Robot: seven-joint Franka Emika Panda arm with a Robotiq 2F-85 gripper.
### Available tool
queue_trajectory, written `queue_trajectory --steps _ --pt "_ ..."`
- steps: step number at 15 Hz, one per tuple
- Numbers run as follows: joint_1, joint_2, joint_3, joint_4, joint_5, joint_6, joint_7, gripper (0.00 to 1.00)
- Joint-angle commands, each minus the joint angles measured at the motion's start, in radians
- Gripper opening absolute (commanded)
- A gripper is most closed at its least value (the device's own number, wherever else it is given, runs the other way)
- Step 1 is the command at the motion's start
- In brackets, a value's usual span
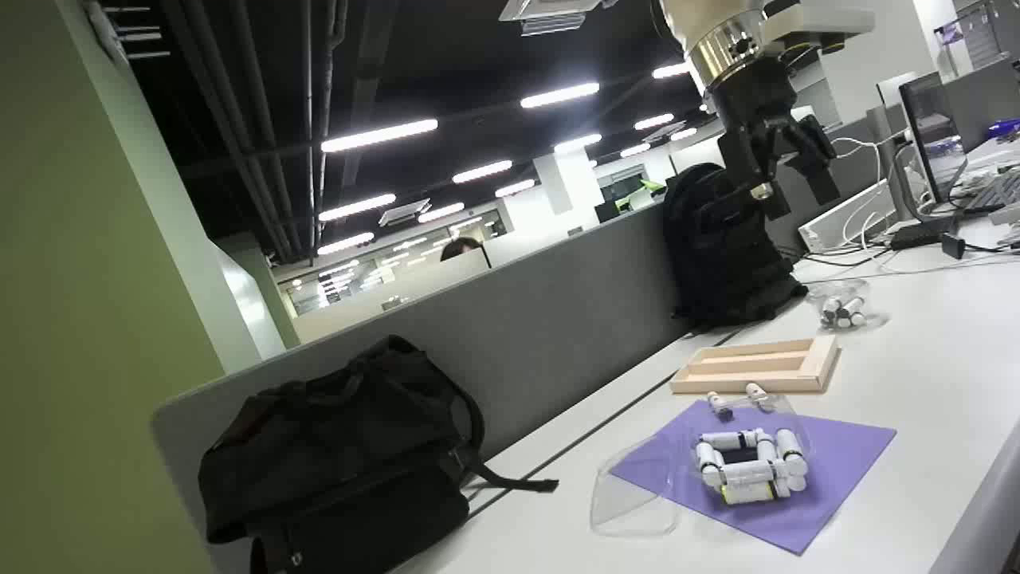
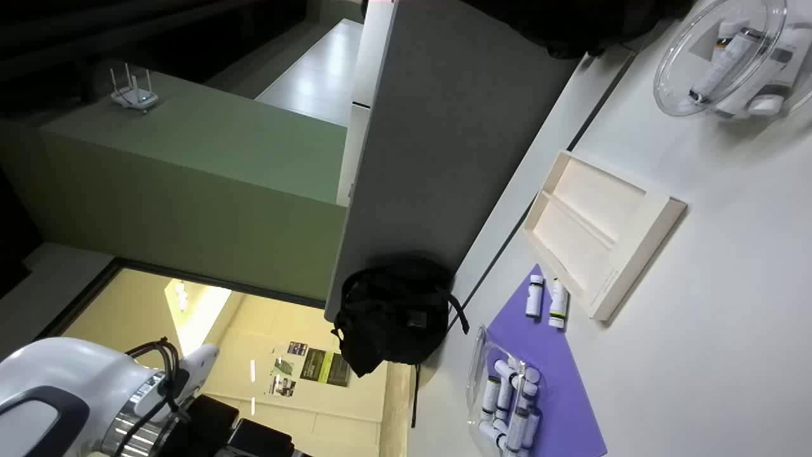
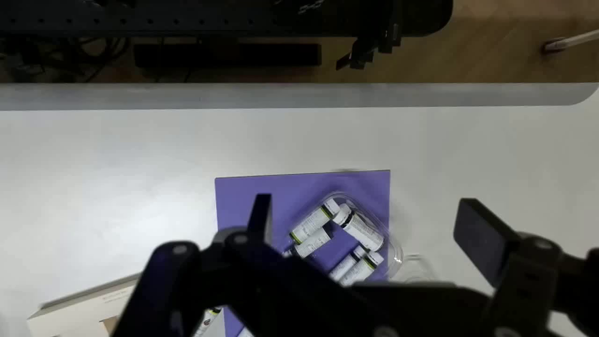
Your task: Close the lid of the bowl
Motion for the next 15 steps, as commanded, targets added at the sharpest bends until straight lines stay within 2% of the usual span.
queue_trajectory --steps 1,9,12,15 --pt "-0.005 0.000 0.004 0.001 0.002 -0.002 -0.002 1.00" --pt "-0.007 0.015 0.009 0.021 -0.015 -0.003 -0.005 1.00" --pt "-0.006 0.100 0.063 0.130 -0.089 0.004 0.025 1.00" --pt "0.007 0.230 0.165 0.282 -0.227 -0.001 0.069 1.00"
